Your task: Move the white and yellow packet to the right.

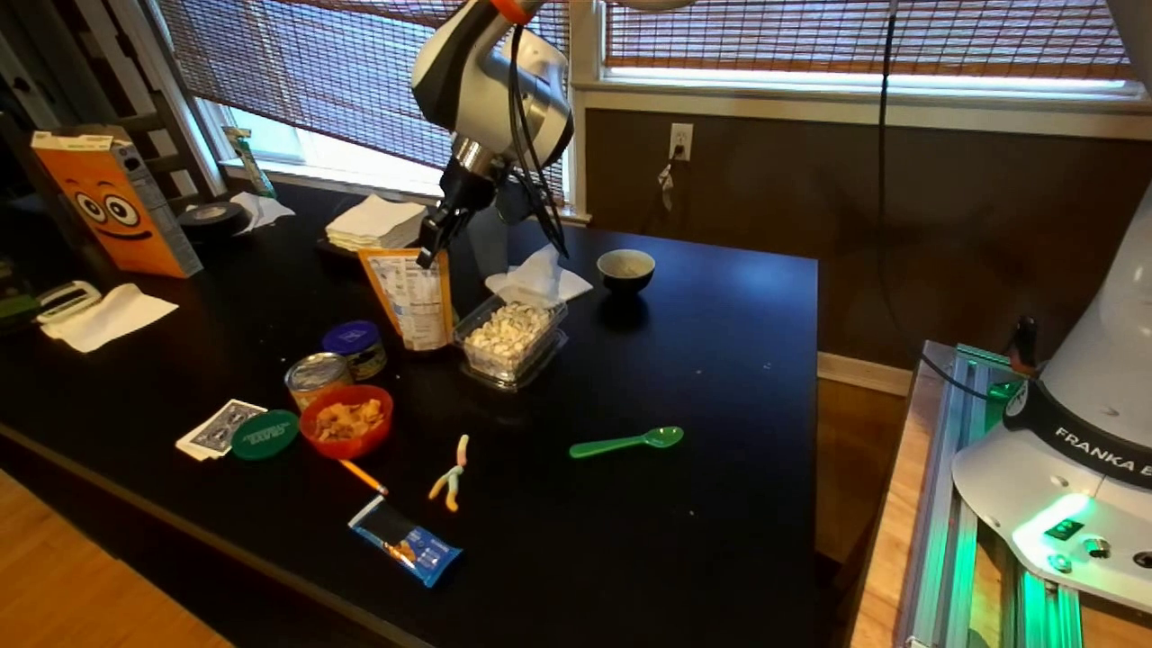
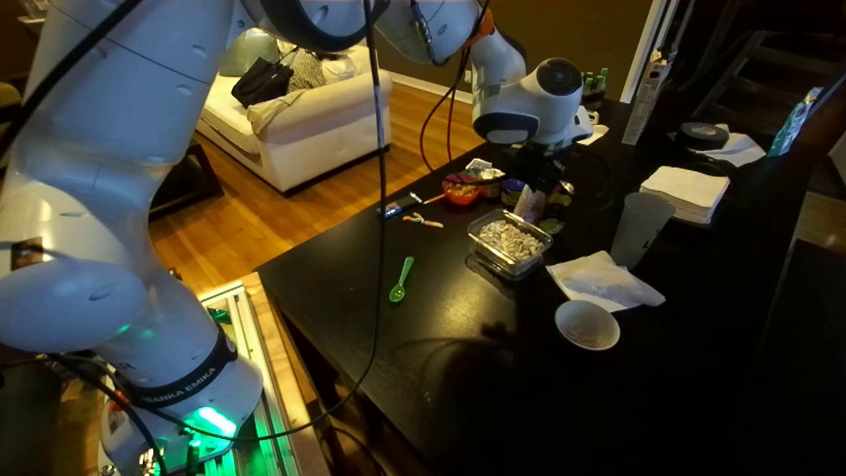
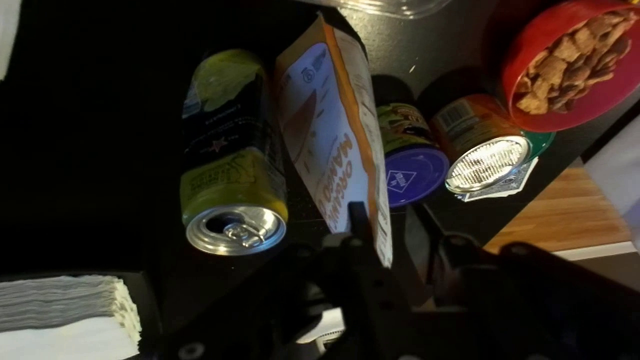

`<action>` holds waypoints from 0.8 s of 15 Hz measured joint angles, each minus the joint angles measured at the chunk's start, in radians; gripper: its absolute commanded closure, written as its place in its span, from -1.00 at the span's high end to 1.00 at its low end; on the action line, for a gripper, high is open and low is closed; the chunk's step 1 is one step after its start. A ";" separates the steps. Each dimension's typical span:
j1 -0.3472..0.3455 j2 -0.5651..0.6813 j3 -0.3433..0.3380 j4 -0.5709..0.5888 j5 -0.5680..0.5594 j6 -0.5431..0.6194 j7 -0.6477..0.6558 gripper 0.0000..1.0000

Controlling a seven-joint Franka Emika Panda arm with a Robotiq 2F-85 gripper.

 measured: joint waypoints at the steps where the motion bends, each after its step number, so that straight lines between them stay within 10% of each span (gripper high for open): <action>1: -0.020 0.000 0.026 0.003 -0.019 0.002 0.000 -1.00; 12: -0.010 -0.157 0.119 -0.040 -0.009 0.293 0.170 -1.00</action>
